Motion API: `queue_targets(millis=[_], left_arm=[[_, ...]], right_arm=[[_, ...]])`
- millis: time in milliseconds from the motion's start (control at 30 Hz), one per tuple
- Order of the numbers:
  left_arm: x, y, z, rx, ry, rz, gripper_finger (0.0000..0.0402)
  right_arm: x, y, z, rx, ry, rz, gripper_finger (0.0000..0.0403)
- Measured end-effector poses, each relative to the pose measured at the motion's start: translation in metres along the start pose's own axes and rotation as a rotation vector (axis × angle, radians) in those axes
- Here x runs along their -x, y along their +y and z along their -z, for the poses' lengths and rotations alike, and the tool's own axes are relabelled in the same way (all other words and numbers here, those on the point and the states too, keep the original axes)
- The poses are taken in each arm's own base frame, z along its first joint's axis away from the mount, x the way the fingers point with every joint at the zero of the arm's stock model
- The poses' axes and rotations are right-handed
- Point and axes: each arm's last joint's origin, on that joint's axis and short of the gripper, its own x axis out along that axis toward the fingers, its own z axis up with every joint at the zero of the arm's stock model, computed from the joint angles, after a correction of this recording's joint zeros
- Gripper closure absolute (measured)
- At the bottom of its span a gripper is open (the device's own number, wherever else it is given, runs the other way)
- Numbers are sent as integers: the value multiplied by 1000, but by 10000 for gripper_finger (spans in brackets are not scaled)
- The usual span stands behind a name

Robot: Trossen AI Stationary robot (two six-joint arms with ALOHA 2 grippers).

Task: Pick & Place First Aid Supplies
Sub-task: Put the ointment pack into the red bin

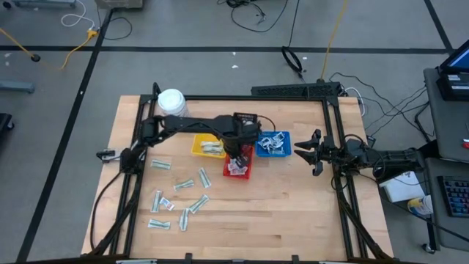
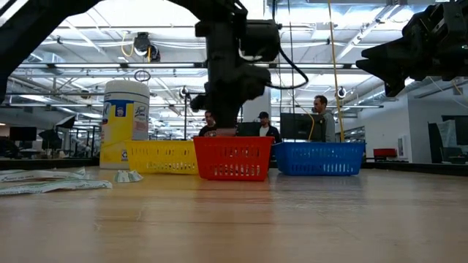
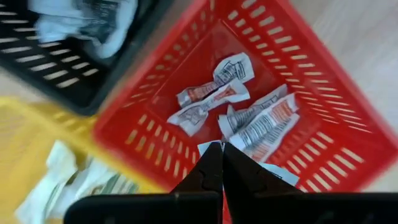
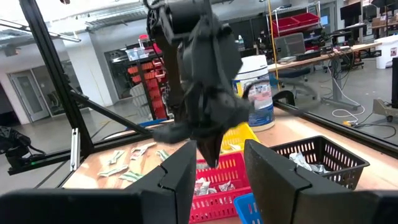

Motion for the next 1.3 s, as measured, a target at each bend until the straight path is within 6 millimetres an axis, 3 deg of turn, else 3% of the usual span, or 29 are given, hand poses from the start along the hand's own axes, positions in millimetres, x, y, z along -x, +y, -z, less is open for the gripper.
queue_targets(millis=[167, 433, 567, 700, 933, 1300], left_arm=[[-19, -6, -4, -21, 2, 1, 401], [-19, -12, -8, -4, -36, 57, 369], [-19, -13, -7, -7, -11, 112, 325], [-19, -13, -8, 3, -18, 118, 256], [5, -5, -7, -59, -38, 136, 173], [41, 0, 17, -408, 16, 126, 156]], right_arm=[[0, 0, 0, 0, 0, 0, 273], [0, 0, 0, 0, 0, 0, 273], [0, 0, 0, 0, 0, 0, 273], [0, 0, 0, 0, 0, 0, 273], [0, 0, 0, 0, -1, 0, 273], [0, 0, 0, 0, 0, 0, 273]])
